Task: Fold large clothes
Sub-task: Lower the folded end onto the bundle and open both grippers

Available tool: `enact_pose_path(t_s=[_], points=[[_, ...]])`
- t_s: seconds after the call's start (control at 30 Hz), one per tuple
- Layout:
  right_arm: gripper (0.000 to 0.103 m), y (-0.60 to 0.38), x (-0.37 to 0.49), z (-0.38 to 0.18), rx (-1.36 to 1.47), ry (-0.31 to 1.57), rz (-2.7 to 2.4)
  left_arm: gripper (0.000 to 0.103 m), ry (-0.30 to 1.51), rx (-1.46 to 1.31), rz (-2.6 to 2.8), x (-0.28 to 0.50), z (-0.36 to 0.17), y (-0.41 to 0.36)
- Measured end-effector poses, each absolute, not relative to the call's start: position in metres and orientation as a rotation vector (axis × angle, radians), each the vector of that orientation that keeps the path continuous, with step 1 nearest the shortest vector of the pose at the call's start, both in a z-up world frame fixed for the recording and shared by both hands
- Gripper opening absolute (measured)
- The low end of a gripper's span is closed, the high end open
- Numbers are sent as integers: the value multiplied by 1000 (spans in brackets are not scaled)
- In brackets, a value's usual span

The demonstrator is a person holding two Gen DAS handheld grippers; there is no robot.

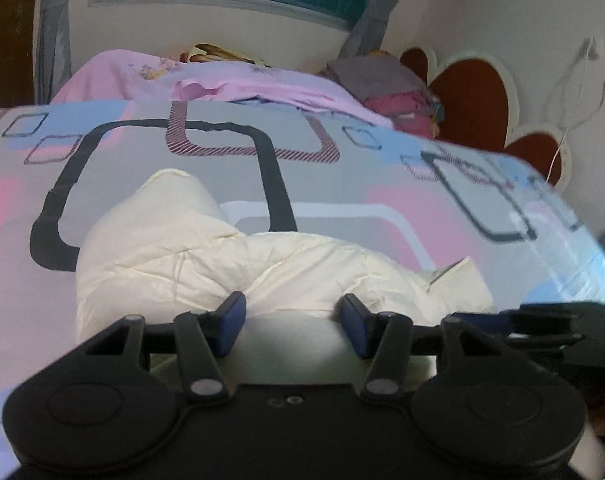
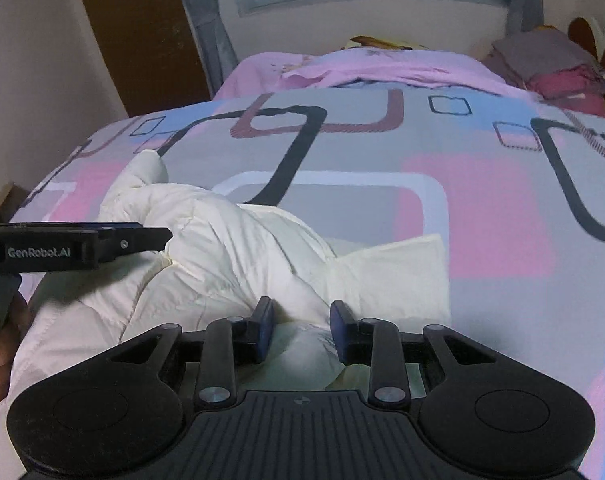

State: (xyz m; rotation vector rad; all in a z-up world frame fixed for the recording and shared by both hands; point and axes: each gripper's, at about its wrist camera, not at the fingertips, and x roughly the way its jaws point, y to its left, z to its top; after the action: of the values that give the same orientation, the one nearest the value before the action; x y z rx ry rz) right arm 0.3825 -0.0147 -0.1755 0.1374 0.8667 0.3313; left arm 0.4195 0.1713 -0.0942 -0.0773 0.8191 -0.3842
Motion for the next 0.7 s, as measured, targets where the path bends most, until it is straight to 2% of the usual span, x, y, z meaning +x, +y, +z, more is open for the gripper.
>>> enact_pose_path(t_s=[0.33,0.5,0.57,0.7], points=[[31,-17,388,-170,139,900,340,52,826,9,-351,413,-95,162],[33,-32,374,-134,188,850,321,53,810,-21,-326,394,-73,169],[73,-35,357,-114,186,805,346,53,764,-30,-327,371,-59,174],[73,-28,316,-87,134,725,456,53,702,-66,-332,317,-38,182]])
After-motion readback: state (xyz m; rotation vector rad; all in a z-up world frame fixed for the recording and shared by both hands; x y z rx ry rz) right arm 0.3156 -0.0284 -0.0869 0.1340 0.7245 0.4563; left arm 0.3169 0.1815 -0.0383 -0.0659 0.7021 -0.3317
